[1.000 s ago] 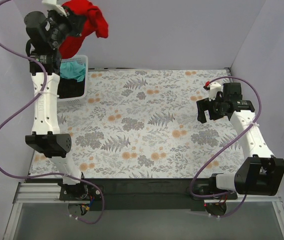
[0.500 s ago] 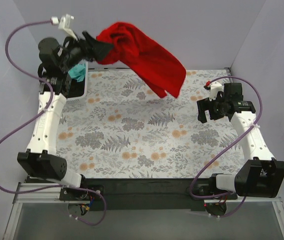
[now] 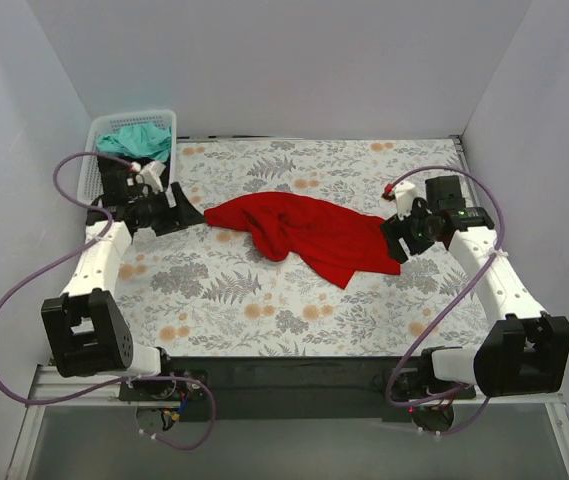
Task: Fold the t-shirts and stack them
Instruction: Flatten the tshirt out
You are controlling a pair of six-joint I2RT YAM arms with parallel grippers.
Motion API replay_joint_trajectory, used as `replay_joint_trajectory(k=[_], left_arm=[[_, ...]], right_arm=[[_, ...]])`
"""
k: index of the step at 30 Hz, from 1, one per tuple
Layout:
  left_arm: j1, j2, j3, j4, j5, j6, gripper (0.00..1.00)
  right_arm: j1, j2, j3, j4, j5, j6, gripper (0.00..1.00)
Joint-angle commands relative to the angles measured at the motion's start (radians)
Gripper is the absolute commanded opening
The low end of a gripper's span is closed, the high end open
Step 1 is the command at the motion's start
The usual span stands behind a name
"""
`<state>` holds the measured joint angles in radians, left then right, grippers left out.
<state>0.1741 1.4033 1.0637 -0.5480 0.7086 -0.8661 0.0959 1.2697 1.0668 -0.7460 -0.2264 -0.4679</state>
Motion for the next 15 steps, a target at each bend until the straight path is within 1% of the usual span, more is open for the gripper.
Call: replay_joint_trajectory(k=[1,2,3,4,6,9,11,15], left_arm=[[-0.140,0.016,0.059,-0.108,-0.066,0.271,0.69],[-0.197,0.031,0.064,-0.116,-0.073,0.283,0.66],[-0.218,0.063,0.064,-0.122,-0.083,0.286,0.65],[-0.241,0.080,0.067,-0.124,-0.115,0.288,0.65],[-0.312,0.120,0.074,-0.109,-0.150,0.283,0.64],[-0.407,0.154,0.088,-0.070,-0.231,0.288,0.67],[-0.464,0.178,0.099,-0.049,-0.277,0.318,0.68],[-0.487,0.250,0.186,-0.058,-0.267,0.338,0.70]], right_arm=[[0.042,0.005,-0.053,-0.038,0.047,-0.089,0.75],[0.044,0.008,-0.065,-0.038,0.056,-0.100,0.72],[0.044,0.023,-0.085,-0.036,0.070,-0.107,0.70],[0.044,0.034,-0.093,-0.029,0.094,-0.116,0.65],[0.044,0.060,-0.119,-0.010,0.114,-0.138,0.62],[0.045,0.086,-0.134,0.045,0.139,-0.159,0.60],[0.045,0.111,-0.139,0.074,0.154,-0.175,0.60],[0.048,0.157,-0.123,0.103,0.164,-0.207,0.59]])
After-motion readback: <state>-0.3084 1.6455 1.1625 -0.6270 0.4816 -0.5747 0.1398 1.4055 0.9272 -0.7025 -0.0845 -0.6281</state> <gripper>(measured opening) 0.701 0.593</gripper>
